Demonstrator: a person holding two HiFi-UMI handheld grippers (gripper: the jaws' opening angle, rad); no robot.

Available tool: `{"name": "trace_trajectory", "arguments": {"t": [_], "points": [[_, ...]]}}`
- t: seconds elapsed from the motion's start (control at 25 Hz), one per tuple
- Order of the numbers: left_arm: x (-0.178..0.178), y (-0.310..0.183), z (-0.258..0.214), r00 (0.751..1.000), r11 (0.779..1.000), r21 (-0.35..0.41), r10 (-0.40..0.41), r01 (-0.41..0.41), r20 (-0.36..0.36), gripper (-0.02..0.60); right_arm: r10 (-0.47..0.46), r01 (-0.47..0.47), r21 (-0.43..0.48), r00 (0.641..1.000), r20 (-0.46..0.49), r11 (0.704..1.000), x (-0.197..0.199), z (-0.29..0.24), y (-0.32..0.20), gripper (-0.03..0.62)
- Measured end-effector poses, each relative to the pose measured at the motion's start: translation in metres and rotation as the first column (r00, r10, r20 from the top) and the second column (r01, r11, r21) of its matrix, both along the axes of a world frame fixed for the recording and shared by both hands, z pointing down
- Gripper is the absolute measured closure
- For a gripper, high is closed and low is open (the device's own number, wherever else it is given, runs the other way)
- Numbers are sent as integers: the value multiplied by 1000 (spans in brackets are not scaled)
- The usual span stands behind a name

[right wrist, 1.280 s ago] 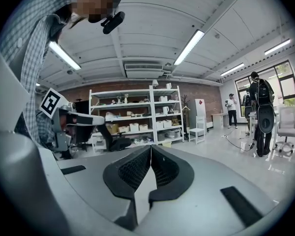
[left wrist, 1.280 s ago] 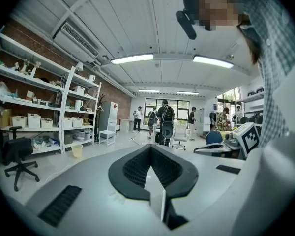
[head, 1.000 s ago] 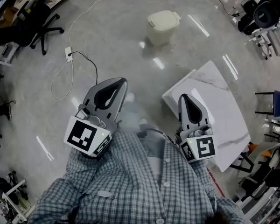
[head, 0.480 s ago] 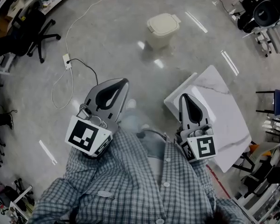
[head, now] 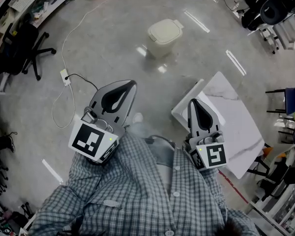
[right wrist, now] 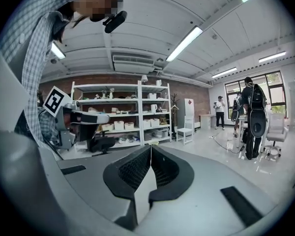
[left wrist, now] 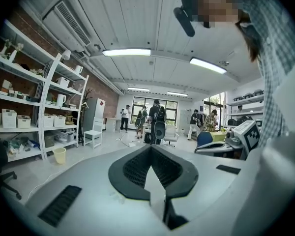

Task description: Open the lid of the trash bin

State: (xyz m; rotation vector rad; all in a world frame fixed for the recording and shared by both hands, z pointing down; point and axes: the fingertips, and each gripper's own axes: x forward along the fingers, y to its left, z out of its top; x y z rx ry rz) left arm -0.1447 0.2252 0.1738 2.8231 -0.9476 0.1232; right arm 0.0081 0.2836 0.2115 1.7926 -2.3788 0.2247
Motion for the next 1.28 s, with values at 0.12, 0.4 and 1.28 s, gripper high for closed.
{"name": "trace_trajectory", "arguments": {"t": [0.12,0.4,1.28], "points": [[-2,-15,0,1000,1000,4,13,-13,-3,577,23,-23,12,1000,3,1000,2,-1,-14,572],[-11,-45,3,999,999,8,36,-36,-7,577,48,-48,11,999,-6,999,-7,2,-40,572],[-23,-68,11,998,998,13,63,-63,-5,577,57,-58,-17,998,-32,998,-25,14,-56,572]]}}
